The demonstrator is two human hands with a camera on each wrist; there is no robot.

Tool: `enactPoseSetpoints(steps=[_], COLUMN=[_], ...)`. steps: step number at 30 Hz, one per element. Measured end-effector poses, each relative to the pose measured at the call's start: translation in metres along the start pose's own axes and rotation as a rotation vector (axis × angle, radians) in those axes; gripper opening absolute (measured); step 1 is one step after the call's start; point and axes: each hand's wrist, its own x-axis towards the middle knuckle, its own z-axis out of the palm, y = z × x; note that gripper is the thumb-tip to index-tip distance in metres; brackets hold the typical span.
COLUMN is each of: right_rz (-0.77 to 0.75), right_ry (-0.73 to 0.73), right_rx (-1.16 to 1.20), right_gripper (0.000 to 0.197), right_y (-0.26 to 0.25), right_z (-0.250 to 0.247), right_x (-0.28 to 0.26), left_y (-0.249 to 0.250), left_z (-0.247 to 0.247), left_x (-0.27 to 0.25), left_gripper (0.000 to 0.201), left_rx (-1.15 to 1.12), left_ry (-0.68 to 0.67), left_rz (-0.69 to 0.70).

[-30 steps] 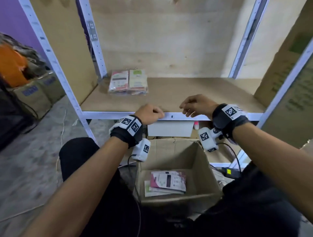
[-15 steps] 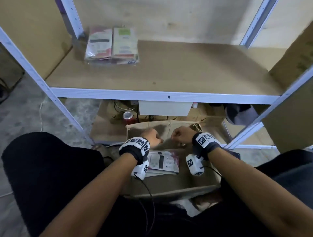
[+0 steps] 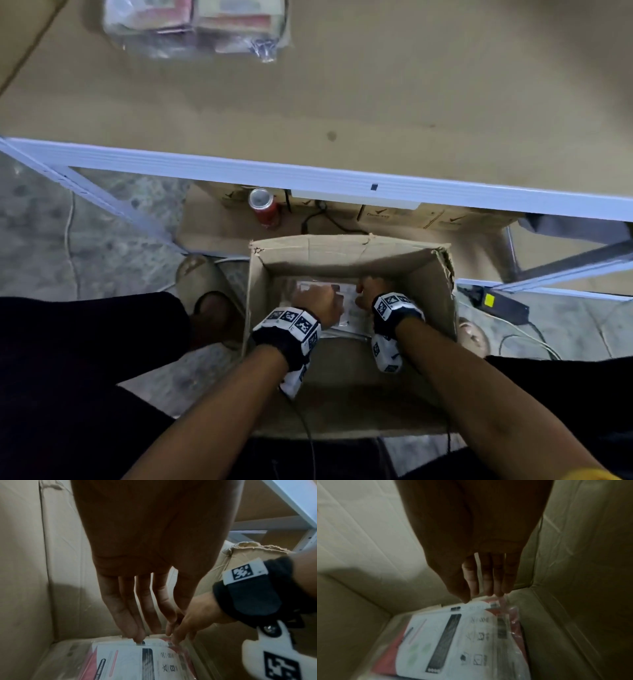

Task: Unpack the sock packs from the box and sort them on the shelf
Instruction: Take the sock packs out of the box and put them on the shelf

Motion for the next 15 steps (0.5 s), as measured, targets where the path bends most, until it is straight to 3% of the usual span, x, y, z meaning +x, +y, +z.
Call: enactPoseSetpoints(steps=[5, 9, 12, 15], right_rz=[-0.030, -0.032, -0.055, -0.092], right_ry=[-0.053, -0.035, 0.054, 0.033], right_rx=[-0.096, -0.156, -0.239, -0.178], right_gripper=[0.067, 0.066, 0.058, 0.057], right_y=[0.000, 0.002, 0.002, -0.001], right_z=[0.016, 0.021, 0.022, 0.018], right_x=[0.021, 0.025, 0.018, 0.014], left_y=[-0.009, -0.016, -0.020, -0.023], left_z=[0.008, 0.005, 0.005, 0.006], left_x=[0.005, 0.009, 0.009, 0.009], left_gripper=[0.047, 0.034, 0.034, 0.034], left_rx=[-0.070, -0.107, -0.166, -0.108], left_ry=[-0.032, -0.049, -0.066, -0.045], left_rz=[-0.050, -0.080, -0.102, -0.119])
